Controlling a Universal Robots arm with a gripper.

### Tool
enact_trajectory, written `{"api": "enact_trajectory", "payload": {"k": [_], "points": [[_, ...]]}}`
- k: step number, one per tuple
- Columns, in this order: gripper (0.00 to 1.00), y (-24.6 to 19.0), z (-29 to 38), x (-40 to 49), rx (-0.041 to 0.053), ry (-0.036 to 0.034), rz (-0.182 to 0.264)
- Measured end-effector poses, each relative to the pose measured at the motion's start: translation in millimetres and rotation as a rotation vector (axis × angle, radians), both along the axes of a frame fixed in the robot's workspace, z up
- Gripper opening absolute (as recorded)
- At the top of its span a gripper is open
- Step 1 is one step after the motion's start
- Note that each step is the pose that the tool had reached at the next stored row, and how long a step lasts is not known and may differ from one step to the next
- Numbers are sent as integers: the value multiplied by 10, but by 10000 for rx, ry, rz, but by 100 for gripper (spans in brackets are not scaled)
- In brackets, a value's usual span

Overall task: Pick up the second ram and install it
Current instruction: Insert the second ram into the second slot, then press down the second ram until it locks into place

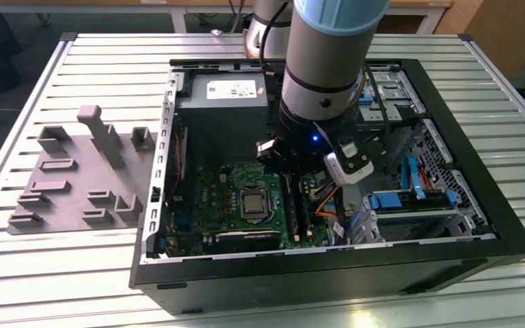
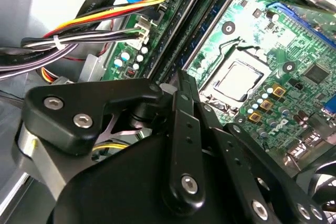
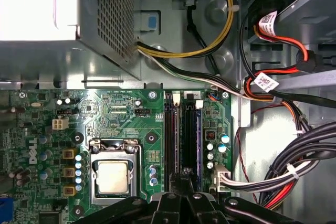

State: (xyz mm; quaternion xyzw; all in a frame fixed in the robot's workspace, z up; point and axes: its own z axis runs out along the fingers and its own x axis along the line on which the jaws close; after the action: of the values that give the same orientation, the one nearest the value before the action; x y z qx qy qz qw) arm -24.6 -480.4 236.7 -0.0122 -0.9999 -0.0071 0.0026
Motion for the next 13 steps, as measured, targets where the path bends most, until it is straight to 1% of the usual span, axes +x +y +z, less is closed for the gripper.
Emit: {"api": "enact_trajectory", "payload": {"k": [7, 13], "points": [[11, 0, -109, 0, 2, -1, 0], [11, 0, -146, 0, 1, 0, 0]]}}
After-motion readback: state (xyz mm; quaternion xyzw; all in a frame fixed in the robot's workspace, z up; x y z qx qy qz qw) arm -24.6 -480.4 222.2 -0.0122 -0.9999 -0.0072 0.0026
